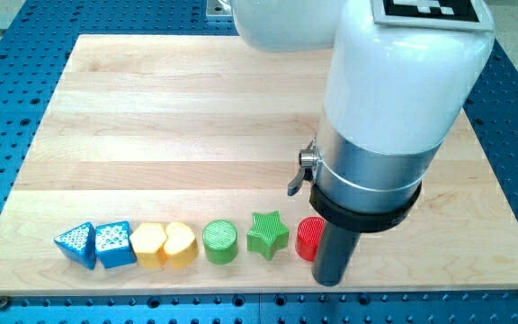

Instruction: Place the red blocks in the line

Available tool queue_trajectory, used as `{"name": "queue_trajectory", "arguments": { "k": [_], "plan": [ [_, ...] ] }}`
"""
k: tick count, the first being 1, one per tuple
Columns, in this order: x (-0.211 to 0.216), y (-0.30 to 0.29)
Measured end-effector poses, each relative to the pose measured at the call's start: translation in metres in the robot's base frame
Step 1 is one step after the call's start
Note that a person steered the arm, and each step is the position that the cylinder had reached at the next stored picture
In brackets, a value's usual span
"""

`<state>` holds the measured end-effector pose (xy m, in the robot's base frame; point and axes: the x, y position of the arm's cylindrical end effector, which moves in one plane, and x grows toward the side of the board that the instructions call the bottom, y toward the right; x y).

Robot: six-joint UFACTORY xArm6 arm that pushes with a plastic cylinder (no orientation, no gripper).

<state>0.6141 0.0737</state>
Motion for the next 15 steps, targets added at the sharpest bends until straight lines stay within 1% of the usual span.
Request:
{"name": "queue_trajectory", "arguments": {
  "k": [2, 4, 5, 6, 7, 8, 9, 10, 11, 13, 14, 15],
  "plan": [
    [0.0, 0.067],
    [0.0, 0.088],
    [-0.009, 0.131],
    [-0.06, 0.174],
    [-0.15, 0.188],
    [-0.227, 0.159],
    [-0.24, 0.099],
    [-0.233, 0.061],
    [-0.172, 0.058],
    [-0.125, 0.056],
    [-0.086, 0.053],
    [-0.086, 0.056]
  ]
}}
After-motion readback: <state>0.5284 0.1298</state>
